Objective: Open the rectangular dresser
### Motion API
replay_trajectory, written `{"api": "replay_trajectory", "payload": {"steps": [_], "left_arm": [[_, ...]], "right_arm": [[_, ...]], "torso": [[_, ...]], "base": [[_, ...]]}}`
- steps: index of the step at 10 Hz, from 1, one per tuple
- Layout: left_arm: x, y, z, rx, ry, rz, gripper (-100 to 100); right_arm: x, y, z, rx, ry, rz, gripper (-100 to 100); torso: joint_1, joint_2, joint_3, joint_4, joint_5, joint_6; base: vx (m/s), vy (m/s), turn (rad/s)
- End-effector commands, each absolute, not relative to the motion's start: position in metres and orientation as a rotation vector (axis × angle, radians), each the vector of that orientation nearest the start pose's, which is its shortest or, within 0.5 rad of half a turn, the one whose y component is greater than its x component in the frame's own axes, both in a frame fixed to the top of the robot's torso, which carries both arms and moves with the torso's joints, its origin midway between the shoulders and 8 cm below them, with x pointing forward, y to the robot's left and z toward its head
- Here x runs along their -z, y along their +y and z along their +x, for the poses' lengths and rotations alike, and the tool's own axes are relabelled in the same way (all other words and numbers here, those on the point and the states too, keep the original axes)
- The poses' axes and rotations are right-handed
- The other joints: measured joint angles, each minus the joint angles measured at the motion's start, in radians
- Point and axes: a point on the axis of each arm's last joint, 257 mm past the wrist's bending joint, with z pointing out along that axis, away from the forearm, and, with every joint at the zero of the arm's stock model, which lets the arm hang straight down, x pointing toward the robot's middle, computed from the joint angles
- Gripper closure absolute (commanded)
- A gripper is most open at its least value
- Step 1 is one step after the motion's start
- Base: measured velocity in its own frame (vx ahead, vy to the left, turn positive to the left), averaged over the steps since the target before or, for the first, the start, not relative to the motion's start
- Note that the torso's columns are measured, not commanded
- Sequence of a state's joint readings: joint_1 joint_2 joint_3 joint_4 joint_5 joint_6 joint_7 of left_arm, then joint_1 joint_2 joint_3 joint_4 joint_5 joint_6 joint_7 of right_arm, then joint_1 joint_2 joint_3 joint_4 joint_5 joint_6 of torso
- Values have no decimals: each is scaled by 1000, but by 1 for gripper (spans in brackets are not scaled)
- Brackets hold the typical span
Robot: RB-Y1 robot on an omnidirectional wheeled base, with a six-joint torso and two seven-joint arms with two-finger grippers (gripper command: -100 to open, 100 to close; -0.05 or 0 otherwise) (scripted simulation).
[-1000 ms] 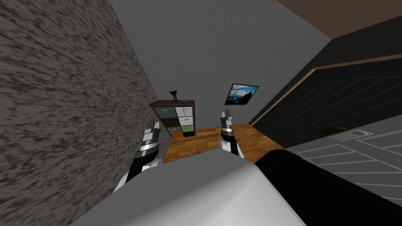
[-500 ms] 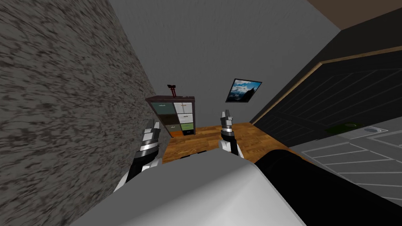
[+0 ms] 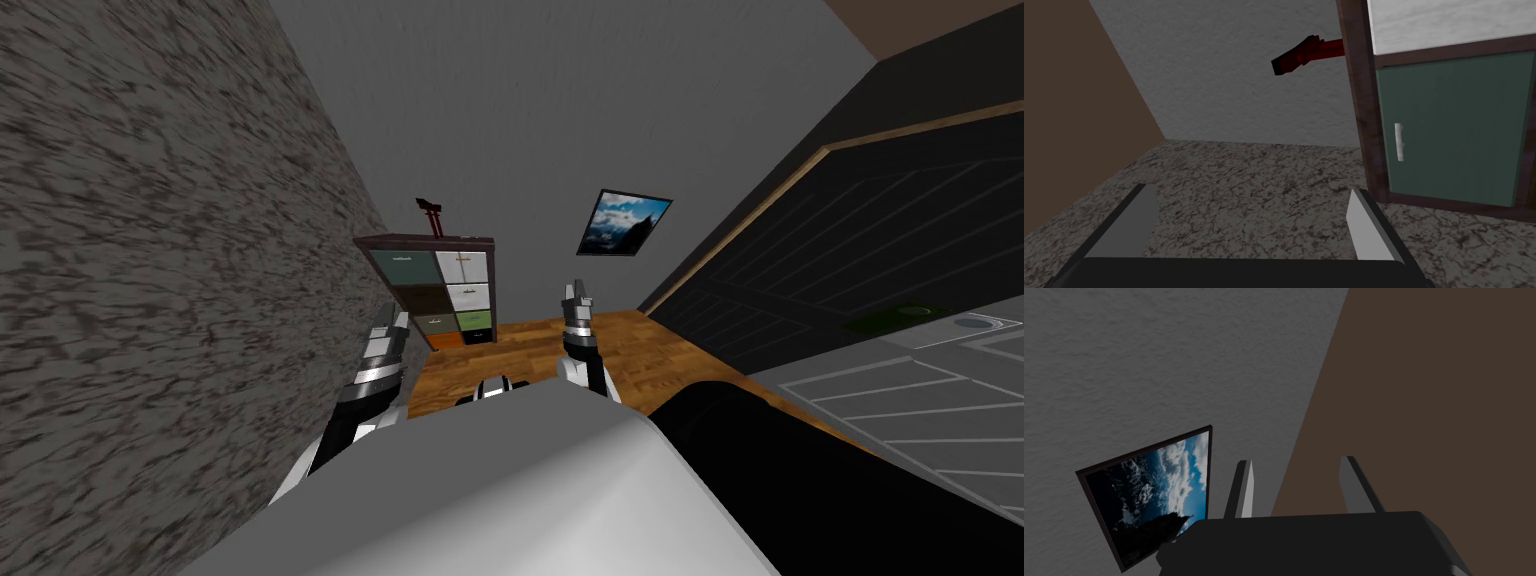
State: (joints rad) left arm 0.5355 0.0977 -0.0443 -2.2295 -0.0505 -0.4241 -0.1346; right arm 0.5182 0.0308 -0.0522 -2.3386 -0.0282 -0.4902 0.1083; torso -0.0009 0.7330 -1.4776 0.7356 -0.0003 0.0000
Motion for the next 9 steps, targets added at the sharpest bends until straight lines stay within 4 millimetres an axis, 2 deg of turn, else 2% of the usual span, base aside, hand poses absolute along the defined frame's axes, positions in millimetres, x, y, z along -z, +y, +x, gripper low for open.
{"api": "replay_trajectory", "payload": {"steps": [1,9], "left_arm": [[34,260,368,1130,909,-636,-100],[37,264,374,1107,972,-707,-100]], "right_arm": [[-43,-302,327,-1165,572,624,0],[-43,-302,327,-1165,572,624,0]], "torso": [[1,3,1,2,0,0],[1,5,1,2,0,0]], "base": [[96,-13,-27],[107,-22,-30]]}}
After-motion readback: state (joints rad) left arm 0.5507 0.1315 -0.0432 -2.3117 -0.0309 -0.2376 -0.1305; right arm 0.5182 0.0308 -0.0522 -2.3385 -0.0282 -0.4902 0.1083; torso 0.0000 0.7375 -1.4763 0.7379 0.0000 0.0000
